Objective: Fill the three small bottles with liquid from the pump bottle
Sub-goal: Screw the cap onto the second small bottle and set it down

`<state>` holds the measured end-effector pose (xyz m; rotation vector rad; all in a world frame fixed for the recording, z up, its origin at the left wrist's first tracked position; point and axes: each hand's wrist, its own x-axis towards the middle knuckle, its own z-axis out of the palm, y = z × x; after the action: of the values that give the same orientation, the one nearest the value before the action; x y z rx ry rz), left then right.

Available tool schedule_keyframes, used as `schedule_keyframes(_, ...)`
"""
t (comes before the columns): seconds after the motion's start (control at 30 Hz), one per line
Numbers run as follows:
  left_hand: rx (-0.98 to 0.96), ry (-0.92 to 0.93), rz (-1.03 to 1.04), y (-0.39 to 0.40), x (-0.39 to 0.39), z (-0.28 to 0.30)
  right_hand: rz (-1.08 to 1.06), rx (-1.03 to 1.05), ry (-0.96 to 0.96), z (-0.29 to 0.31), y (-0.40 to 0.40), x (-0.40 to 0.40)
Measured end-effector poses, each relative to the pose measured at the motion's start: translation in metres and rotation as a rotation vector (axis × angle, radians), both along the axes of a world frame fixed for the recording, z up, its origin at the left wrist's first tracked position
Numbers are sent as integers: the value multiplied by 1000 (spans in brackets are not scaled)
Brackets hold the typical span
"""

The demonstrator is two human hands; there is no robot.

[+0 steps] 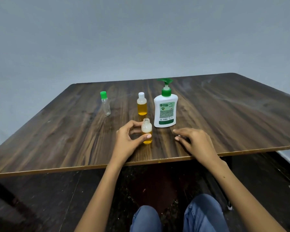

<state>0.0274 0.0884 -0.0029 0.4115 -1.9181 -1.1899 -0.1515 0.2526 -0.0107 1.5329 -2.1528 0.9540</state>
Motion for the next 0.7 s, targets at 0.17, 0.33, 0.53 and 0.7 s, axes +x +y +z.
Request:
schedule_keyframes(0.17,5,-3,3,-2,-1,-2,157,-186,-433,17,-24,21)
schedule_keyframes(0.33,-2,2,-10,-4,0,-4,290,-256,-667,34,-45,36)
schedule_keyframes(0.53,4,3,-29,-2,-1,-3,276,-360,-801,45,-60,34)
schedule_keyframes(0.7,41,4,-37,-2,0,-2,328,-269,-865,54,-72,30)
